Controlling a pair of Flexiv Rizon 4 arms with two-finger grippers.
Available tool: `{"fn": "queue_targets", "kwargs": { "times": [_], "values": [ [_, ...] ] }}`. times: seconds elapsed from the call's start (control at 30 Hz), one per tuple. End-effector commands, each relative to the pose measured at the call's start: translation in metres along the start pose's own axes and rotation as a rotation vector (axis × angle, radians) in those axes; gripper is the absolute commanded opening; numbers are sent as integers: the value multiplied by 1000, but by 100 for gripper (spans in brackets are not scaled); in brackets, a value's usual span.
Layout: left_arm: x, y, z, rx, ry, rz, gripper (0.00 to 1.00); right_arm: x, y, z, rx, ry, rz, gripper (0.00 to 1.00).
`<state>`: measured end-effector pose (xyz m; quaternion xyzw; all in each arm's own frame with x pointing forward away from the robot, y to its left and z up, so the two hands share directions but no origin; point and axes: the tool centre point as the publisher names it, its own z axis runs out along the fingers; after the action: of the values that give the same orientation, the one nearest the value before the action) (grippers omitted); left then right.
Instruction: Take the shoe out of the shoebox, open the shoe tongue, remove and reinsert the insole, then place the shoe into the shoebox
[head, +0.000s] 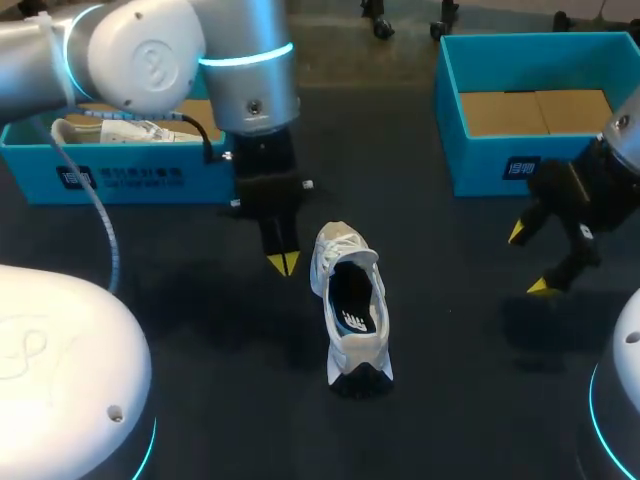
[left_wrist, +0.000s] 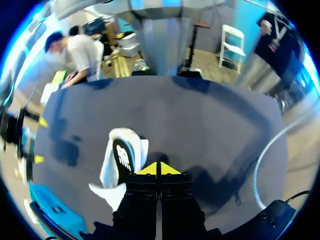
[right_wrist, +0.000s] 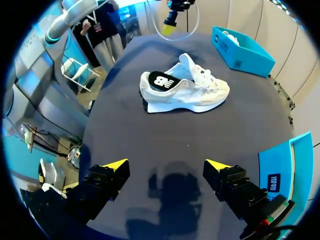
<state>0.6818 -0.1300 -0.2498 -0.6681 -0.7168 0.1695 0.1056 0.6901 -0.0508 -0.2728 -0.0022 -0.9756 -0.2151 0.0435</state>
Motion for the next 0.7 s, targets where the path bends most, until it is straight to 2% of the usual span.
{"fn": "queue_targets", "kwargs": {
  "times": [0.03, 0.1, 0.13, 0.33, 0.6, 0.7],
  "values": [
    [-22, 2, 11, 18, 73, 45, 0, 1, 0, 0, 2, -1, 0, 100],
    [-26, 3, 12, -10, 99, 56, 0, 1, 0, 0, 2, -1, 0, 100],
    [-25, 6, 5, -6, 108, 65, 0, 1, 0, 0, 2, -1, 0, 100],
    [-25, 6, 5, -6, 108, 65, 0, 1, 0, 0, 2, -1, 0, 100],
    [-42, 6, 53, -63, 154, 162, 0, 1, 0, 0, 2, -1, 0, 100],
    [-43, 9, 64, -78, 160, 178, 0, 1, 0, 0, 2, -1, 0, 100]
  ]
}}
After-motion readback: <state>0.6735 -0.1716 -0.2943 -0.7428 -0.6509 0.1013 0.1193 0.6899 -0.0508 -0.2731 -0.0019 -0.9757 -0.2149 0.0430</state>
